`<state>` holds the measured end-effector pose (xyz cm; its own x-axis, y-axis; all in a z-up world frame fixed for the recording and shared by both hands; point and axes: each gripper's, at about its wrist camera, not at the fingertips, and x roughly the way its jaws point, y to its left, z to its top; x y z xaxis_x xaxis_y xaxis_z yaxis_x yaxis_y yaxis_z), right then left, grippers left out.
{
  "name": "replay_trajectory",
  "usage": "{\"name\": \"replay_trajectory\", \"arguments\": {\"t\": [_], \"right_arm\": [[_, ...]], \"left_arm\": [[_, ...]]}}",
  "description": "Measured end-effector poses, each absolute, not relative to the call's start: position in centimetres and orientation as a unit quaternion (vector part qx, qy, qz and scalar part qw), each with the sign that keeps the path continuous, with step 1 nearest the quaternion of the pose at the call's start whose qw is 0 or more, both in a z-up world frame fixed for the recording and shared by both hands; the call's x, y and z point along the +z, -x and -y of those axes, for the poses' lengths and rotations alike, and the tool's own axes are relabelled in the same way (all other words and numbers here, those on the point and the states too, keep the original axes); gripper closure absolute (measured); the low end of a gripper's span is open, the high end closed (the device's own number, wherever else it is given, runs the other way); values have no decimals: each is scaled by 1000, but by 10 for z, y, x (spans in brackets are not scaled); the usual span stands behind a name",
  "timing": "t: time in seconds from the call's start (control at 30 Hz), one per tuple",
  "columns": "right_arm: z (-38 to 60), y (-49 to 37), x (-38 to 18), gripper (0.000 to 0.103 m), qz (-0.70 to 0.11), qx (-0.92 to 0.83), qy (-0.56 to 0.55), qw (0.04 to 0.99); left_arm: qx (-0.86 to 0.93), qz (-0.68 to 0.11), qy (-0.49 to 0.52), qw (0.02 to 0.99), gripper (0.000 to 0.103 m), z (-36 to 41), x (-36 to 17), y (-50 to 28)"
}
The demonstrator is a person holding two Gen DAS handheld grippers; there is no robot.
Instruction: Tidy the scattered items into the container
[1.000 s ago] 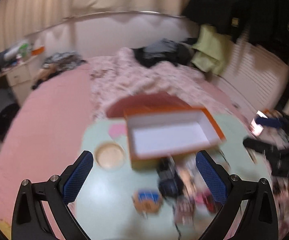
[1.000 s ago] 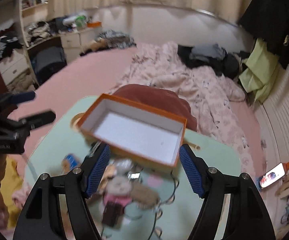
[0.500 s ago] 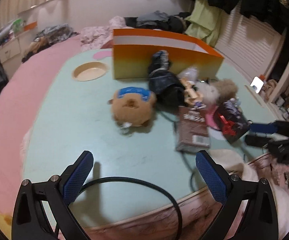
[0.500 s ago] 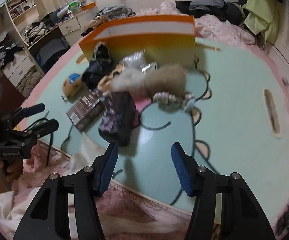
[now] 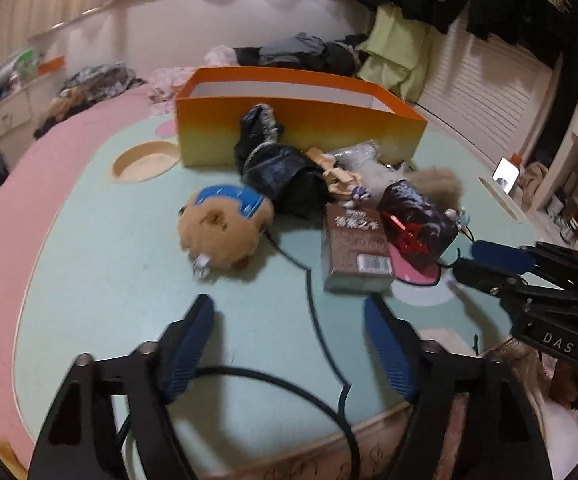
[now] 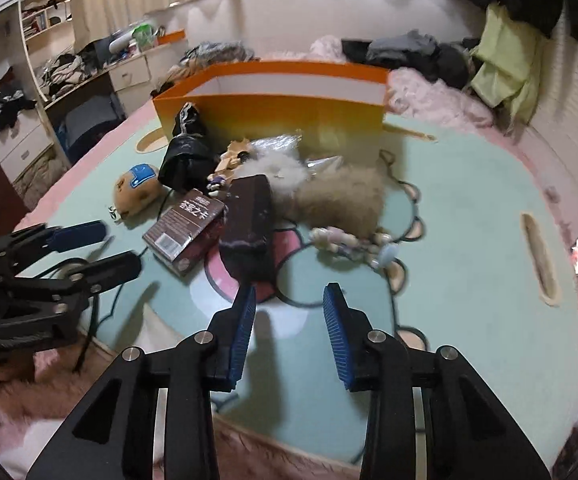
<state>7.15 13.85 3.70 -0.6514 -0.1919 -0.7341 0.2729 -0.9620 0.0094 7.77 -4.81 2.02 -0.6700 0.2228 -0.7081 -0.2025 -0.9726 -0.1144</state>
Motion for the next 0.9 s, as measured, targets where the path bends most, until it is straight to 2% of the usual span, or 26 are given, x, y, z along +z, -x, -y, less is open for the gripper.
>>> {"name": "replay_trajectory", "arguments": {"t": [0.13,0.2,0.23,0.27,0.33,0.5,0.63,0.9], "right_arm": [[-142,-70,35,66,-52,-912,-394,99],[-139,-64,30,62,-61,-909,-403,84],[-139,-64,29,53,-59,-911,-402,77],[-141,-63,29,42,-54,-911,-404,71],[-143,-62,28,25,-49,-909,-409,64],[-143,-62,26,16,-52,-905,-416,73],[-142,-60,23,0,-55,-899,-427,80],[-142,-62,22,0,-57,-898,-428,85]], "left_arm": [[924,-23,372,80,22,41,13,-81],[930,-50,359,60,7,34,8,-83],[930,-49,359,58,0,35,6,-84],[929,-39,362,62,1,37,5,-84],[929,-32,364,66,0,43,3,-82],[929,-35,362,69,0,46,3,-79],[929,-38,362,72,0,45,4,-81],[929,-38,360,73,0,45,4,-81]]}}
